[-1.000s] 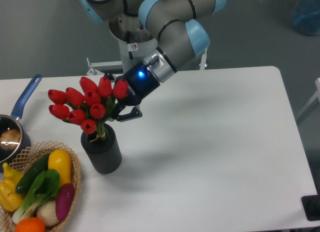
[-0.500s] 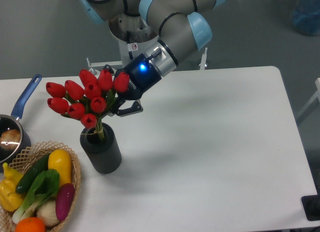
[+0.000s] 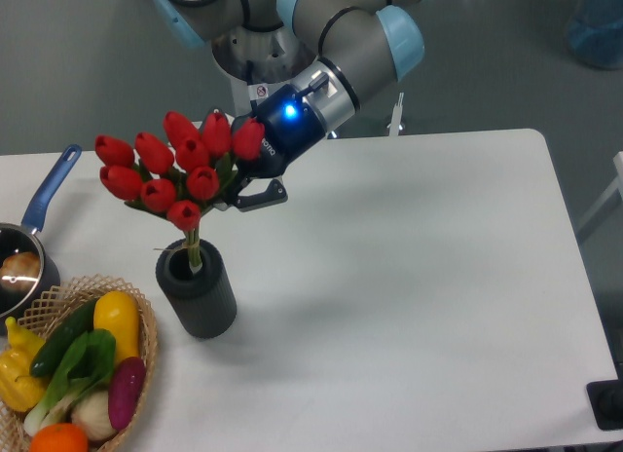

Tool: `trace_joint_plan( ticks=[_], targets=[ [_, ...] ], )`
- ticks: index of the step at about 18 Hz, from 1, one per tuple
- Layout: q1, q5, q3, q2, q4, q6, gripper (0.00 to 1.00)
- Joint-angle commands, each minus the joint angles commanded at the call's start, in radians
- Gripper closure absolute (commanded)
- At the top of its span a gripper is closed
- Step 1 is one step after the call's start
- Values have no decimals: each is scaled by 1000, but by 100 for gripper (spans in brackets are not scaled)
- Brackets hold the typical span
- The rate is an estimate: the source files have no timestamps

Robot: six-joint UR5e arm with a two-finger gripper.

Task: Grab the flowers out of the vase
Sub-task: 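Lift the gripped tulip bunch straight up out of the vase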

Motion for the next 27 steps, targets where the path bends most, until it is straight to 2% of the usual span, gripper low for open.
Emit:
trace_joint_plan(
  ticks=[11,16,22,27],
  targets=[
    [23,-51,49,6,-2,-83,61],
    [29,-64,51,6,-2,-91,61],
    [89,-71,109,-6,3,-134,64],
    [129,-55,123,-14,12,-123,63]
  ],
)
